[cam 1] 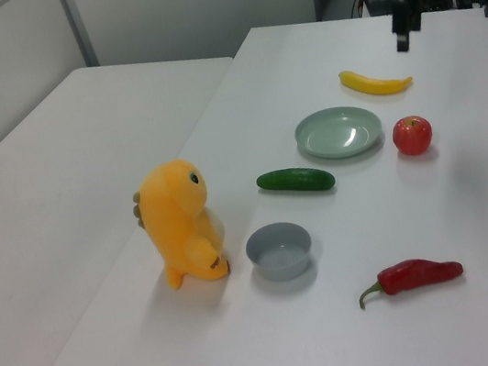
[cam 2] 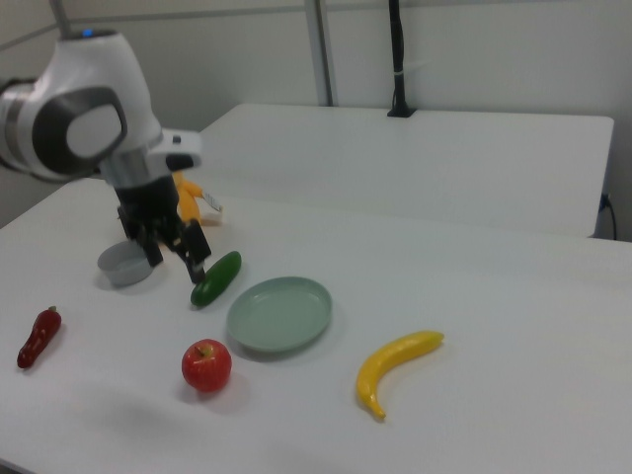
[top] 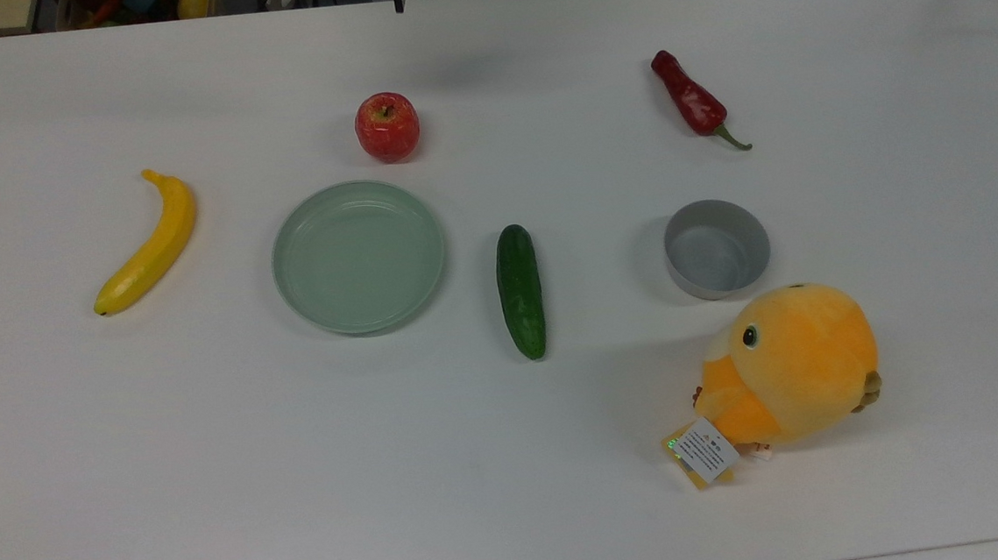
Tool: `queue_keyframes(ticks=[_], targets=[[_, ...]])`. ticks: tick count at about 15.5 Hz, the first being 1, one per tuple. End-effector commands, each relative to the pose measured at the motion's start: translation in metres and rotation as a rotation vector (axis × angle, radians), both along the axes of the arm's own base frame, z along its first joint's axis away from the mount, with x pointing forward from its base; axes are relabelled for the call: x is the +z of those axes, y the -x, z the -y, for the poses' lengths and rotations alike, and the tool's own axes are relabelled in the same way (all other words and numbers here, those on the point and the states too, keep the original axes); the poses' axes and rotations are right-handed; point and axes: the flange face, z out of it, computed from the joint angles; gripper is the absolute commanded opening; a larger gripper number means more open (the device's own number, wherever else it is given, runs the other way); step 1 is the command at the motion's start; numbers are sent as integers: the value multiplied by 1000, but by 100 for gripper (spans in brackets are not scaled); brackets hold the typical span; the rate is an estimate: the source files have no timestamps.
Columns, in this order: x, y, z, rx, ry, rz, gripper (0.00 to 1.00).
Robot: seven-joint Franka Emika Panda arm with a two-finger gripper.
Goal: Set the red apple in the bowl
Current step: 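Move the gripper toward the red apple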
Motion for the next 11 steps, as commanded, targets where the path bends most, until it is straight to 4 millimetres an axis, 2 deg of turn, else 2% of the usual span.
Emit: queue_keyframes(ticks=[1, 6, 11], targets=[[-36, 22, 3, 69, 42, -4, 100], [-77, 25, 1, 117, 43, -47, 100], [-115, 10, -5, 145, 71, -93, 100]])
